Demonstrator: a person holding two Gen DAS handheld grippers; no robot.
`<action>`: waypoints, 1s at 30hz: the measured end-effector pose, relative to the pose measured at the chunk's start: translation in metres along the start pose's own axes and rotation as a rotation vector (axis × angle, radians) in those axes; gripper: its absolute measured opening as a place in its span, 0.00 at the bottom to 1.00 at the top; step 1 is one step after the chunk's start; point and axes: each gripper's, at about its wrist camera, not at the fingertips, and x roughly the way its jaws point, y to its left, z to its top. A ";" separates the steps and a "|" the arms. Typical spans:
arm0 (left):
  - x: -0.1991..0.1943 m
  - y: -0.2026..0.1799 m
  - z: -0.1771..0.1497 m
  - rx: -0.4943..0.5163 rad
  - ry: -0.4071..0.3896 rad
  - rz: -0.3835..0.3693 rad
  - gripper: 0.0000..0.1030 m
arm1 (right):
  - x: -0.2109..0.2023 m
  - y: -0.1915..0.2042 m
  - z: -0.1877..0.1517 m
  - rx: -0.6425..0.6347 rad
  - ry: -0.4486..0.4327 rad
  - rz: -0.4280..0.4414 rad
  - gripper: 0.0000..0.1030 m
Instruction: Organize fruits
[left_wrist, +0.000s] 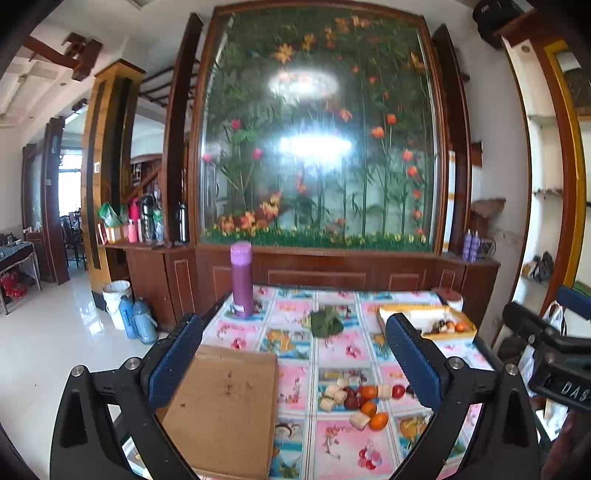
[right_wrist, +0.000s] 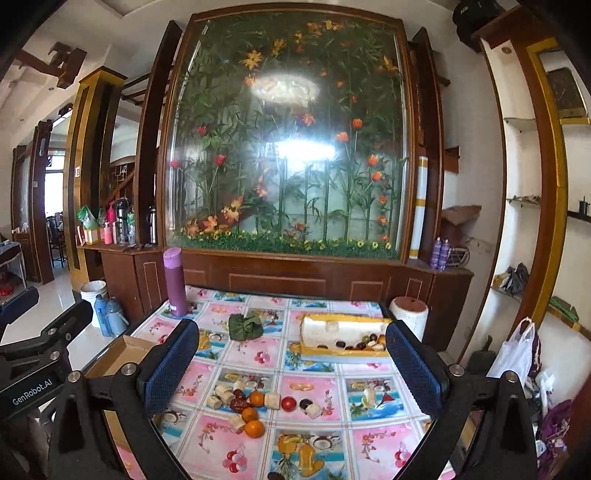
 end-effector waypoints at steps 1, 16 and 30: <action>0.008 -0.002 -0.004 0.003 0.020 -0.002 0.97 | 0.010 -0.001 -0.006 0.008 0.032 0.012 0.99; 0.085 -0.022 -0.041 0.027 0.192 -0.003 0.97 | 0.095 -0.056 -0.099 0.120 0.324 -0.027 0.99; 0.170 0.010 -0.109 -0.039 0.448 -0.081 0.97 | 0.138 -0.066 -0.185 0.098 0.563 0.080 0.94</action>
